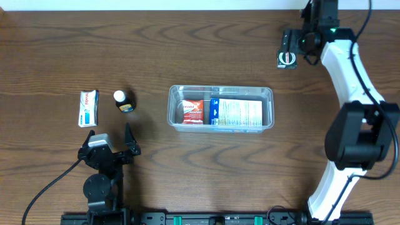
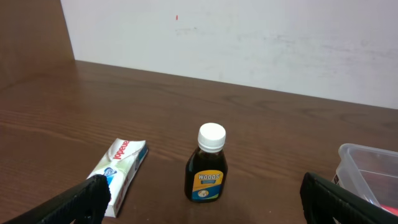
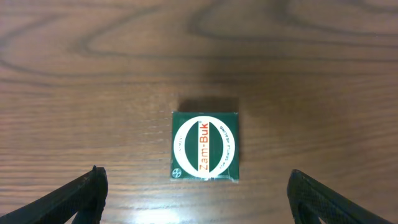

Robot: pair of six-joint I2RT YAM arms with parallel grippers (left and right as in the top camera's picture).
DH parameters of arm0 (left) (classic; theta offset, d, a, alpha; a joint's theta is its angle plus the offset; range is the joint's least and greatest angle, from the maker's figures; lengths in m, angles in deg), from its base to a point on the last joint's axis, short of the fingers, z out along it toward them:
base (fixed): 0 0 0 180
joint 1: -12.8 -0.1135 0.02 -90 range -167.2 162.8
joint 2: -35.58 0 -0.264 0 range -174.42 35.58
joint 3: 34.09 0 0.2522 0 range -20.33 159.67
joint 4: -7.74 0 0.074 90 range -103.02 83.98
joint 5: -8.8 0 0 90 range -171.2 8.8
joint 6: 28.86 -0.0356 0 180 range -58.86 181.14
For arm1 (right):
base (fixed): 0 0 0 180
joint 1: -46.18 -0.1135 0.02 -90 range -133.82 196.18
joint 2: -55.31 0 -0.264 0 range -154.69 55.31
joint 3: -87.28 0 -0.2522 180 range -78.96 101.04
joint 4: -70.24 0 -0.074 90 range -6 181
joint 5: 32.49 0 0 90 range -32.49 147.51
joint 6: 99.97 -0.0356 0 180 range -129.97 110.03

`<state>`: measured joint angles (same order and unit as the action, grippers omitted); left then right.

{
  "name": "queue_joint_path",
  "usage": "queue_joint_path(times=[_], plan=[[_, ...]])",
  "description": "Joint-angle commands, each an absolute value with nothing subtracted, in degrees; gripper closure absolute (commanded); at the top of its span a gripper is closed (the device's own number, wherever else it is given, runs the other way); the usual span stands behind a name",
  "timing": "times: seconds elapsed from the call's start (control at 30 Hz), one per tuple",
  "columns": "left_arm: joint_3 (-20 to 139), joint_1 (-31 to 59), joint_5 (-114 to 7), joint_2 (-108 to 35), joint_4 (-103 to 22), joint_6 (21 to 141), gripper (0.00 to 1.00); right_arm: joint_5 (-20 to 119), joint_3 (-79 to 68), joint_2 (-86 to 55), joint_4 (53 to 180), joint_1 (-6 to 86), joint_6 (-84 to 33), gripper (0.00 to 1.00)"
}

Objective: Pack container
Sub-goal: 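Move the right gripper to the green Zam-Buk tin and grasp it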

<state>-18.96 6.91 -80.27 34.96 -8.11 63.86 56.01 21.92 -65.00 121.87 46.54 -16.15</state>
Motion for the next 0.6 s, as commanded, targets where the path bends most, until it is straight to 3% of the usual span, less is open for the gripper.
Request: queue_joint_path(times=[0.0,0.57], plan=[[-20.10,6.87,-81.41,35.24,-10.21,63.09,0.02,56.06,23.19,-67.78,121.04,46.65,-12.54,0.11],[-20.10,6.87,-81.41,35.24,-10.21,63.07,0.02,55.79,23.16,-76.45,117.50,47.57,-3.60,0.12]])
